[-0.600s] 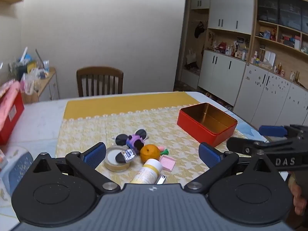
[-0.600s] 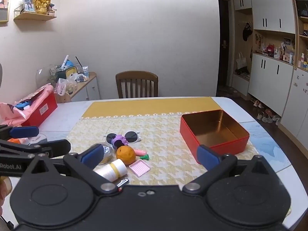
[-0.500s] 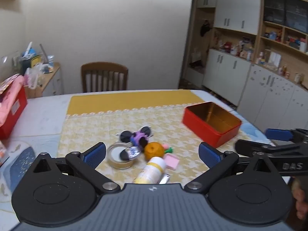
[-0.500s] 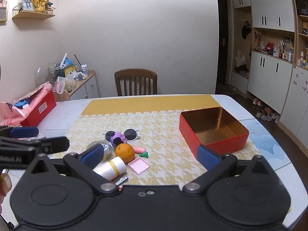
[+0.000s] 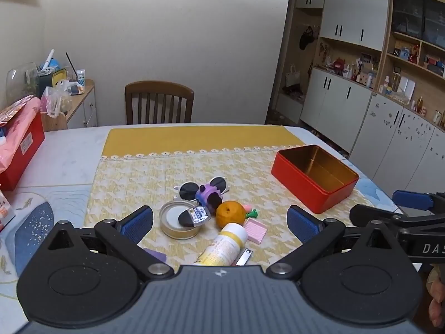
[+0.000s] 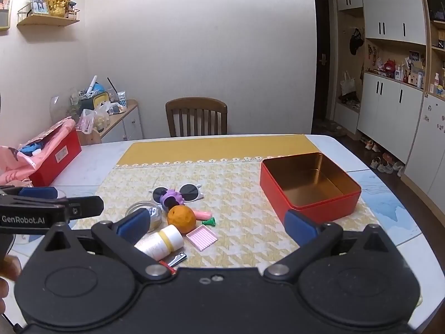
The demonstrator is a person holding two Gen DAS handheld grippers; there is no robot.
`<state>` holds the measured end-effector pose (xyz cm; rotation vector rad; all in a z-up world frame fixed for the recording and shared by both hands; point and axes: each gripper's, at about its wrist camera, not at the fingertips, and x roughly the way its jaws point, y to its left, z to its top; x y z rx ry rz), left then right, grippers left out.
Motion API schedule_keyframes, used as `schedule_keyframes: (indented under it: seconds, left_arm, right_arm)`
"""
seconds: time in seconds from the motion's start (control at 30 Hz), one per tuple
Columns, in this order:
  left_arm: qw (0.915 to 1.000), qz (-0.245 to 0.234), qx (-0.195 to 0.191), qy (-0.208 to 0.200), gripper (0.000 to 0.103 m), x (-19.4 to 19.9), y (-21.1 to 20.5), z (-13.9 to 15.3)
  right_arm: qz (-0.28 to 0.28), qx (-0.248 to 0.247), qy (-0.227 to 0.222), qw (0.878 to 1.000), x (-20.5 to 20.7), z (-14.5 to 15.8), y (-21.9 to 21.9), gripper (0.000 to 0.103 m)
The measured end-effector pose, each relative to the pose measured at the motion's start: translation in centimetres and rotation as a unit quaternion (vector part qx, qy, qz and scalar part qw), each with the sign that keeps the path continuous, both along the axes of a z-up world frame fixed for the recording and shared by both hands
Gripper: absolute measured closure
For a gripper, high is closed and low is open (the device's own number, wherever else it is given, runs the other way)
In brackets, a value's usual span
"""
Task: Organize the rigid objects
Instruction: 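Move both tools toward the scattered items on the cloth, then grasp the purple eraser with the left tool while the right tool grasps the red candy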
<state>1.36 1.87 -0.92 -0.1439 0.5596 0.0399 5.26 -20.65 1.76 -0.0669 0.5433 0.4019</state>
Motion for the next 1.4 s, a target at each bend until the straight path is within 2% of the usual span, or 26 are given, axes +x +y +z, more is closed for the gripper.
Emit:
schedule_keyframes:
  seconds: [0.17,0.47,0.77,0.93,1.1,1.4]
  left_arm:
    - [0.9999,0.001,0.014,-0.005,0.000,0.0,-0.4,0.3]
    - [1.0000,-0.007,0.001,0.006,0.000,-0.2,-0.3,0.1]
    - [0.9999,-0.005,0.010,0.001,0.000,-0.8,0.0,-0.2]
    - [0.9997,0.012,0.021,0.003,0.000,-0.9,0.7,-0.5]
    - [0.9992,0.034,0.014,0.016,0.000,-0.7,2.2,-1.3]
    - [0.9974,0.054,0.015,0.044,0.000,-0.3,4.1,-3.6]
  right_arm:
    - [0.001,0.011,-0.001,1.000,-0.1,0.2,-0.1,0.000]
    - [0.012,0.026,0.016,0.999,-0.1,0.2,0.0,0.000]
    - [0.051,0.022,0.031,0.998,-0.1,-0.3,1.1,0.000]
    - [0.078,0.022,0.048,0.996,0.2,-1.0,2.1,0.000]
    - [0.095,0.011,0.055,0.994,0.6,-2.1,2.8,0.000]
    - [0.102,0.001,0.080,0.992,1.4,-4.2,3.6,0.001]
